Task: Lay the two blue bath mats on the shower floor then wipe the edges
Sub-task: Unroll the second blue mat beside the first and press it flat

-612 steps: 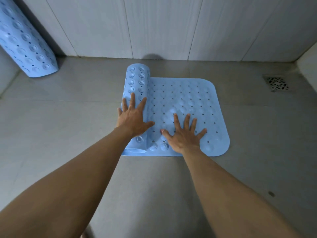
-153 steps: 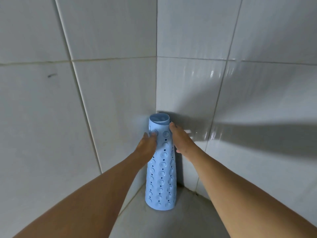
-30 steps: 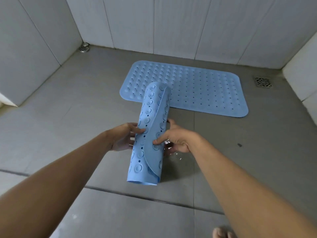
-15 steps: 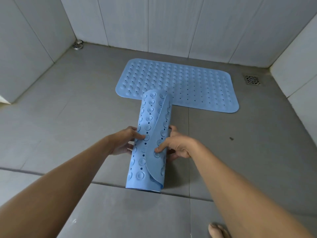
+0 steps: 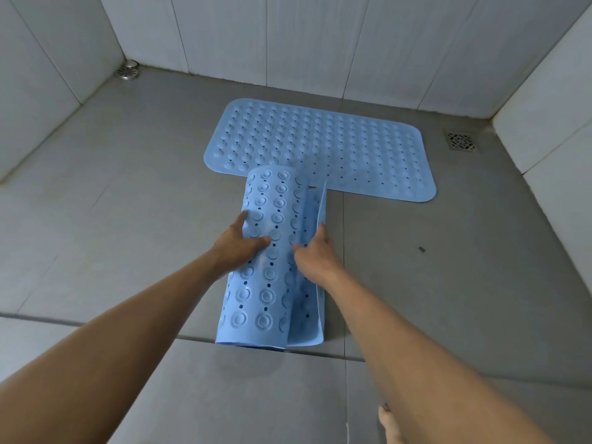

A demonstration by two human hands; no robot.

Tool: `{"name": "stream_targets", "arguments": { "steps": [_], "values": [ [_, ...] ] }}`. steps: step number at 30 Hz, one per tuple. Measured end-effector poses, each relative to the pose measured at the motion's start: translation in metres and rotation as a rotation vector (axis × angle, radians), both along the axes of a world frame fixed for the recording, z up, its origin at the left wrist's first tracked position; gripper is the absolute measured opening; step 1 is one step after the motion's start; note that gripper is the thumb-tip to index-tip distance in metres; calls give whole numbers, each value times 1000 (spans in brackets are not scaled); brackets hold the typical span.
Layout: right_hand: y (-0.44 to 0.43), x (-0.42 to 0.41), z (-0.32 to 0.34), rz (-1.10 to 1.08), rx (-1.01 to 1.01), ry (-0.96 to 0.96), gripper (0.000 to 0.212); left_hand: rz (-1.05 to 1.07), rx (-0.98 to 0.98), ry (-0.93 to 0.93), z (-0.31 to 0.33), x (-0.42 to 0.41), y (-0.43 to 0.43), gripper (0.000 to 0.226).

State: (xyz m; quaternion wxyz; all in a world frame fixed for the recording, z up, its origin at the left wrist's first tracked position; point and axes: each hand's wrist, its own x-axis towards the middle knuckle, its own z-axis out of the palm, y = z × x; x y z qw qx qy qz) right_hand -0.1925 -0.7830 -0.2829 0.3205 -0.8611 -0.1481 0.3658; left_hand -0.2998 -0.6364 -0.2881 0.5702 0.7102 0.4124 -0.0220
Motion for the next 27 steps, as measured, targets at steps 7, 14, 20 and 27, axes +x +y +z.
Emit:
{"name": "stream_targets", "arguments": {
  "steps": [7, 14, 20, 27],
  "values": [
    [-17, 3, -12, 81, -102, -215, 111, 0, -48, -98, -13, -5, 16, 86],
    [-24, 7, -17, 451, -459, -501, 55, -80, 185, 32, -17, 2, 10, 84],
    [-23, 0, -43, 538, -472, -364, 64, -341, 552, 202, -20, 13, 1, 66],
    [-36, -11, -63, 513, -466, -275, 68, -266, 494, 149, -19, 9, -5, 116]
  ]
}}
